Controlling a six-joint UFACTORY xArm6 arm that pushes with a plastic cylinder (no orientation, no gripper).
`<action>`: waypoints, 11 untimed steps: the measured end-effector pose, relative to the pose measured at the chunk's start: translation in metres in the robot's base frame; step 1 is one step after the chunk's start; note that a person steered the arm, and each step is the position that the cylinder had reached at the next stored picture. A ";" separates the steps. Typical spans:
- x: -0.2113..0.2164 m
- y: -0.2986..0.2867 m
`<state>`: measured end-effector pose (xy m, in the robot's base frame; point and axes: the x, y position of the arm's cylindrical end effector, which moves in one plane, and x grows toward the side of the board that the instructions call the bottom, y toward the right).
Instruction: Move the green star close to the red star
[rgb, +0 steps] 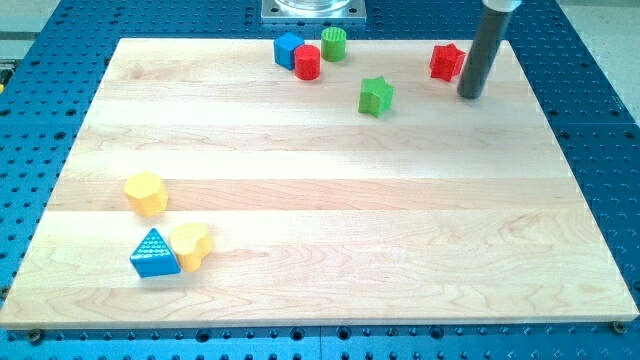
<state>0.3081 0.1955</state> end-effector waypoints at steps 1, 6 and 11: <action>-0.029 -0.001; 0.010 -0.082; 0.024 -0.034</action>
